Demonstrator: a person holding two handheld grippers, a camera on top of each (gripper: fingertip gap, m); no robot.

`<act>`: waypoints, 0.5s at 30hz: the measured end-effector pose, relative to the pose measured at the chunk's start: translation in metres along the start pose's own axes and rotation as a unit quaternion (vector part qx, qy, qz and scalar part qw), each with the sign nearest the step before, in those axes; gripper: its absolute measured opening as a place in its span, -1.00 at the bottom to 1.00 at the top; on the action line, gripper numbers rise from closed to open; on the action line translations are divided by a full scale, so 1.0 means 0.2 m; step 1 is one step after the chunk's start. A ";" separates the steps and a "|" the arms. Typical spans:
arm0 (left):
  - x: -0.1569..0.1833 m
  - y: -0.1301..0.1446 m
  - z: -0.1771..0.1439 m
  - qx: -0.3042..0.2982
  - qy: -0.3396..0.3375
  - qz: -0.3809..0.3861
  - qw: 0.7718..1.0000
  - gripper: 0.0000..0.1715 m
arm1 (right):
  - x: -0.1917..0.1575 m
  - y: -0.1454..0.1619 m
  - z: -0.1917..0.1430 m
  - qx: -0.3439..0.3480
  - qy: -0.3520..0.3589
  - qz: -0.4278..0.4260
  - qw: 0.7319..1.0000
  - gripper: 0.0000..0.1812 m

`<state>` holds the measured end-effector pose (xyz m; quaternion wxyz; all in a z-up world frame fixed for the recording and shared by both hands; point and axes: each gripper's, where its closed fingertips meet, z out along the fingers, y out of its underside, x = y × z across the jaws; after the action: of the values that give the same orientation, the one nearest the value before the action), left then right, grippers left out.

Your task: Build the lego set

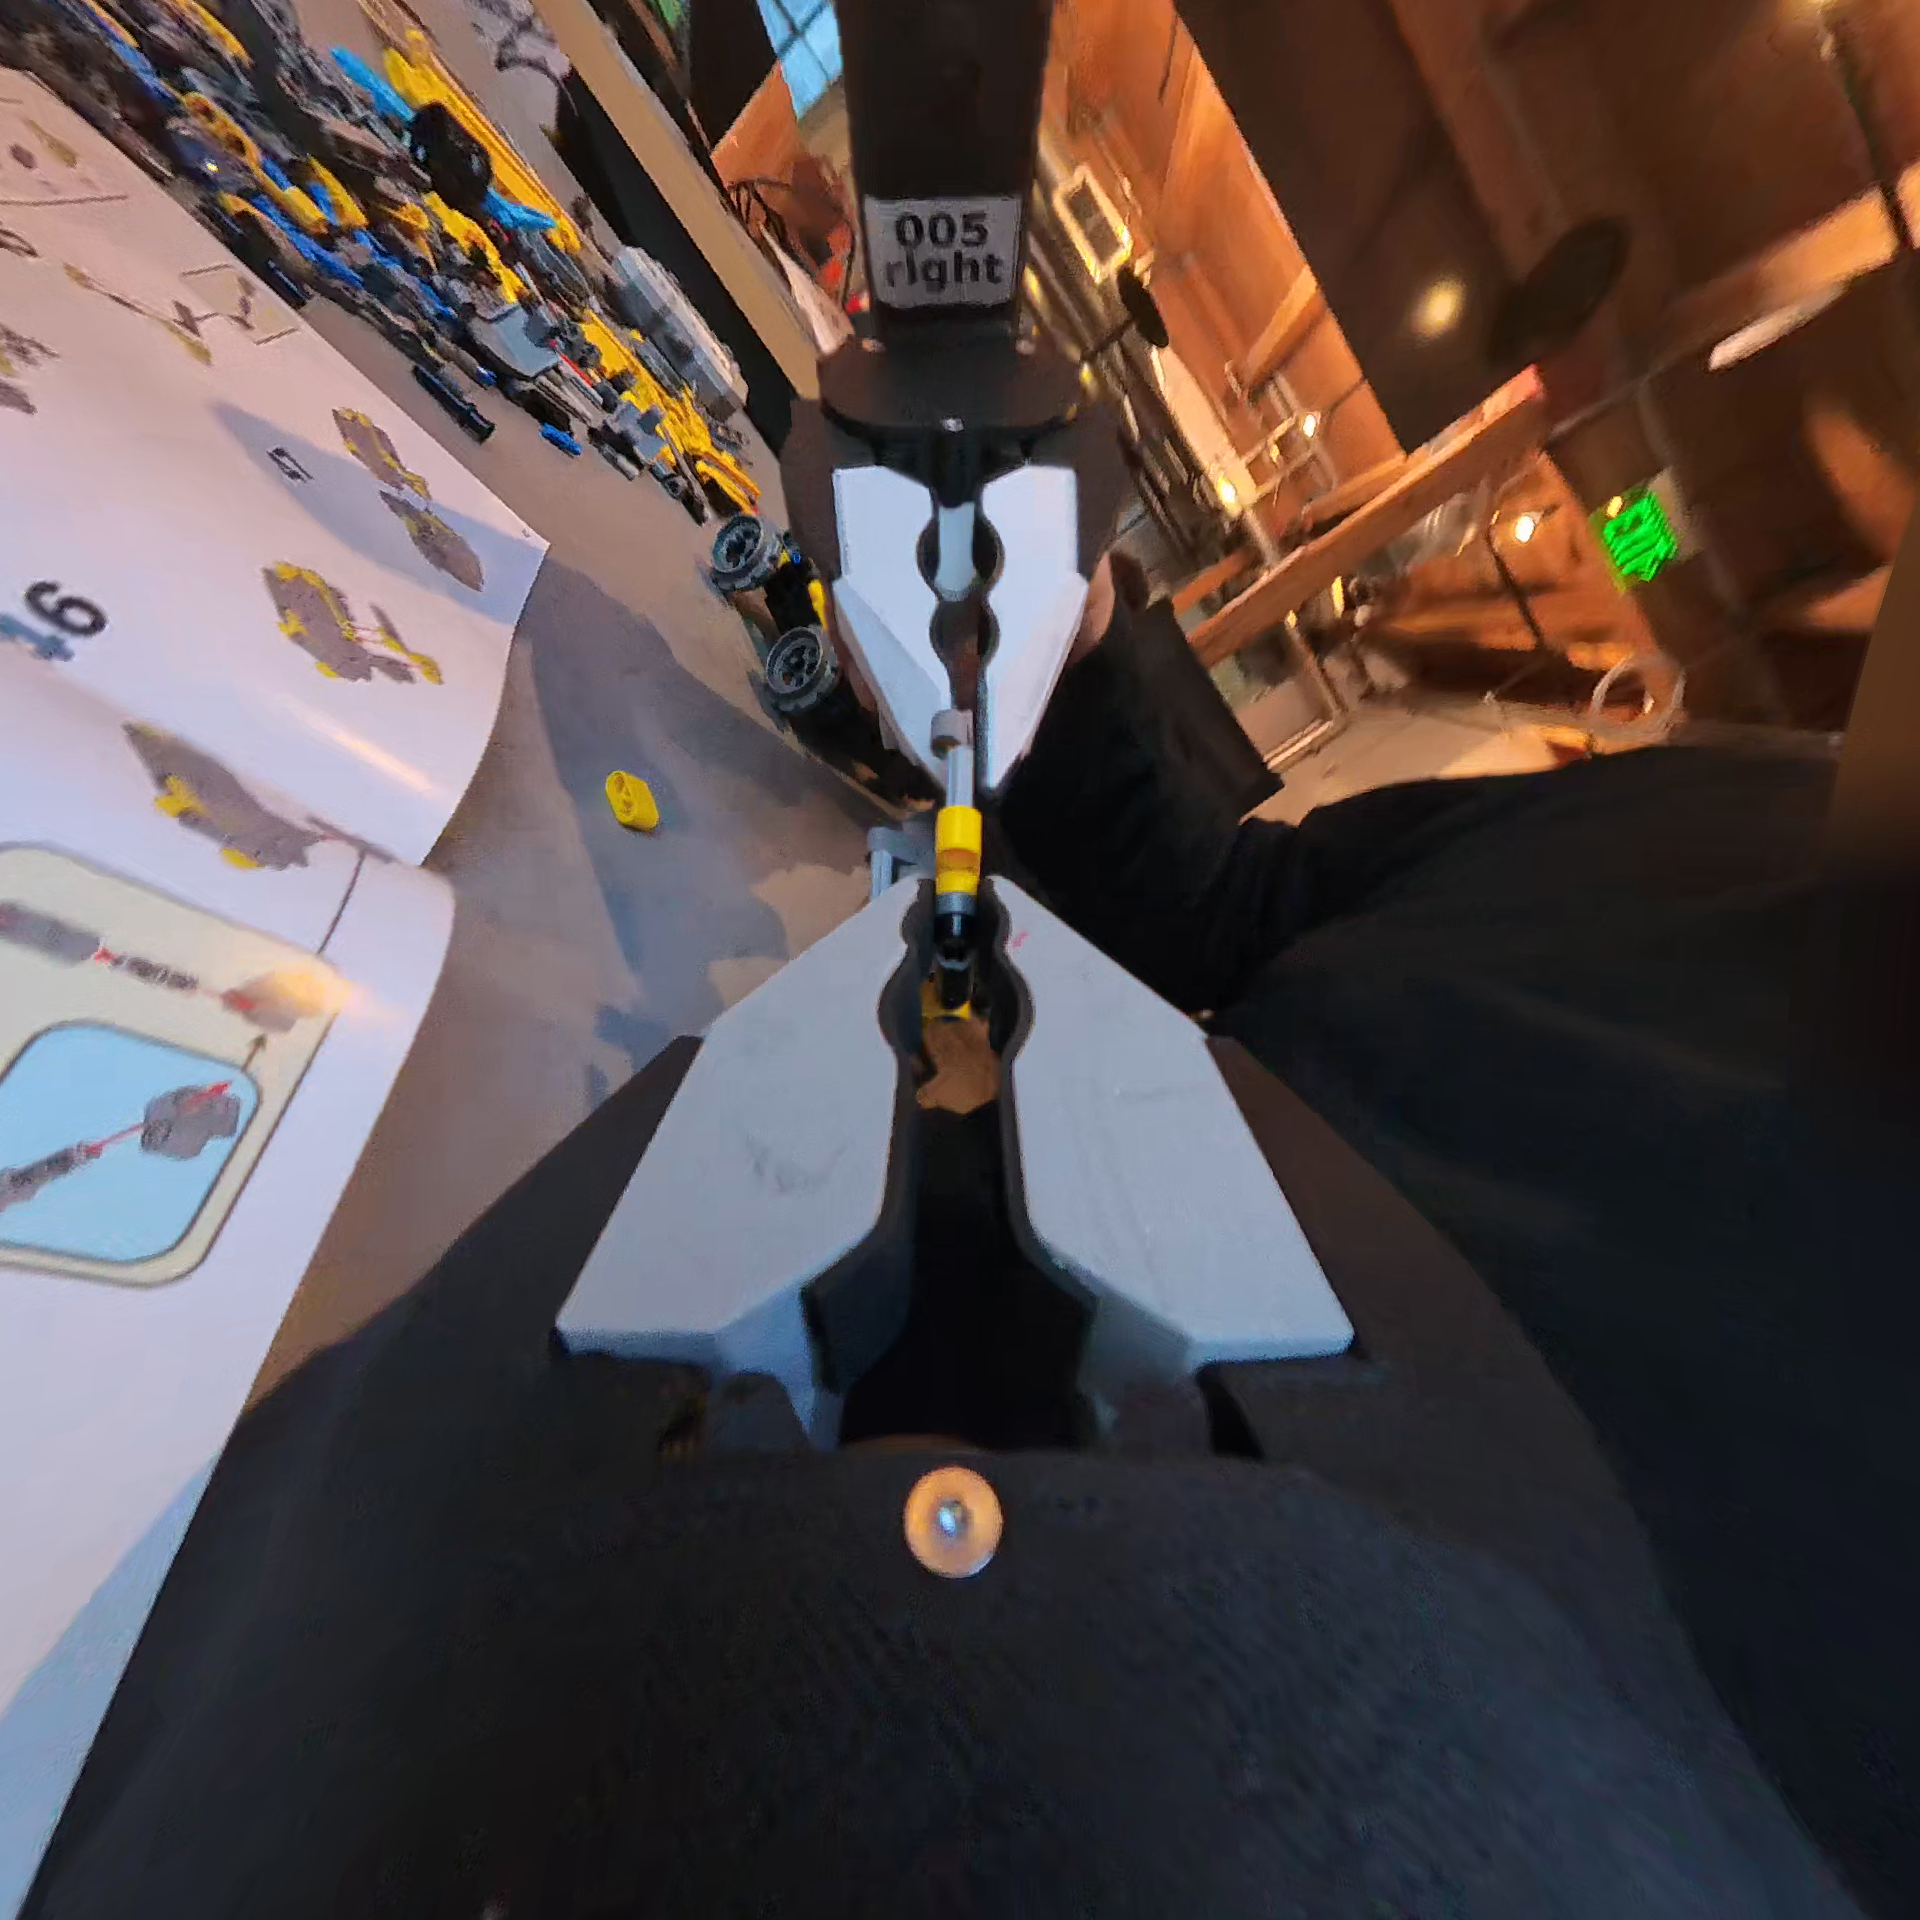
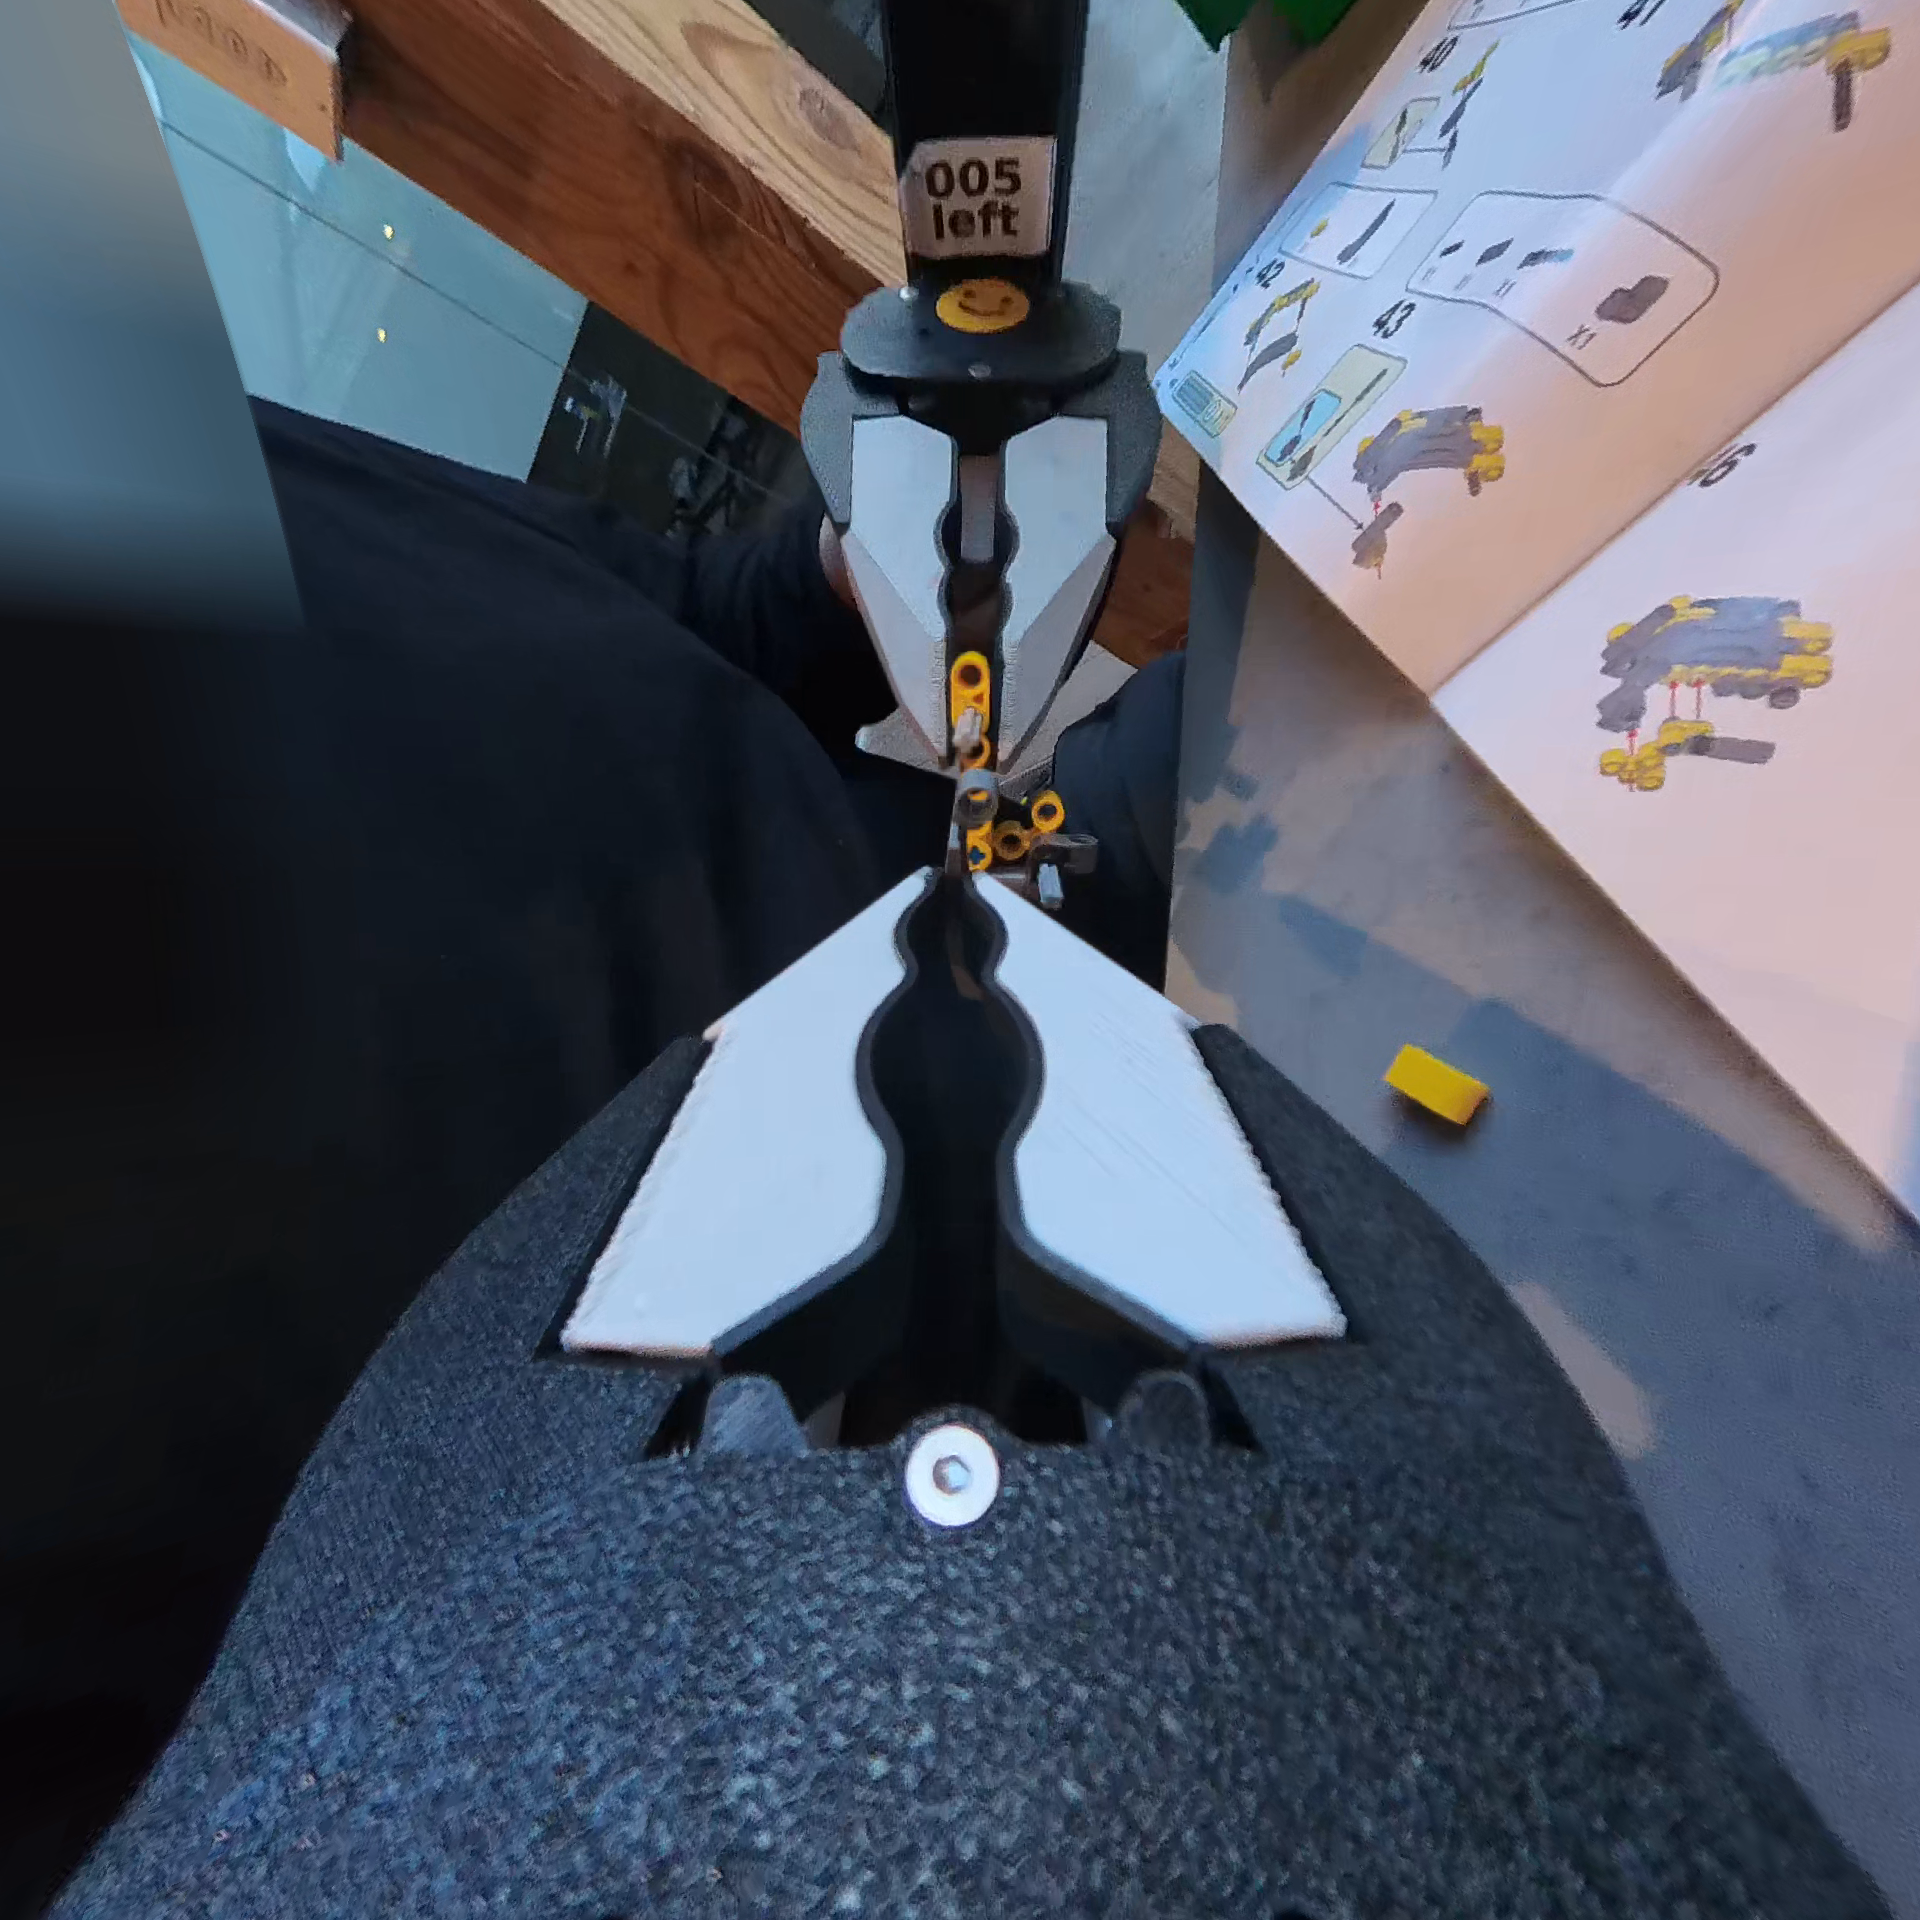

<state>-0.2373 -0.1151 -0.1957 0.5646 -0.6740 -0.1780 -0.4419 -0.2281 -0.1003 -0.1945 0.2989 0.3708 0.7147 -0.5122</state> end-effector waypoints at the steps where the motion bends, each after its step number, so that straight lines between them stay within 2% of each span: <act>1: 0.00 0.01 0.00 -0.011 -0.002 0.011 1.000 -0.93 | 0.00 0.01 0.00 -0.004 -0.004 -0.003 1.000 -0.98; 5: 0.03 0.03 0.03 -0.041 0.012 0.032 0.999 -0.93 | -0.06 0.02 0.01 -0.009 -0.041 -0.026 0.999 -0.99; 10: 0.07 0.04 0.03 -0.046 0.033 0.030 0.998 -0.93 | -0.09 0.02 0.01 -0.008 -0.066 -0.037 0.997 -0.99; 15: 0.07 0.05 0.04 -0.060 0.027 0.045 0.997 -0.93 | -0.09 0.04 0.02 -0.018 -0.072 -0.038 0.997 -0.99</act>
<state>-0.2194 -0.1153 -0.1897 0.5470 -0.7016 -0.1057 -0.4442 -0.2114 -0.1063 -0.1858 0.3363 0.3004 0.7138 -0.5358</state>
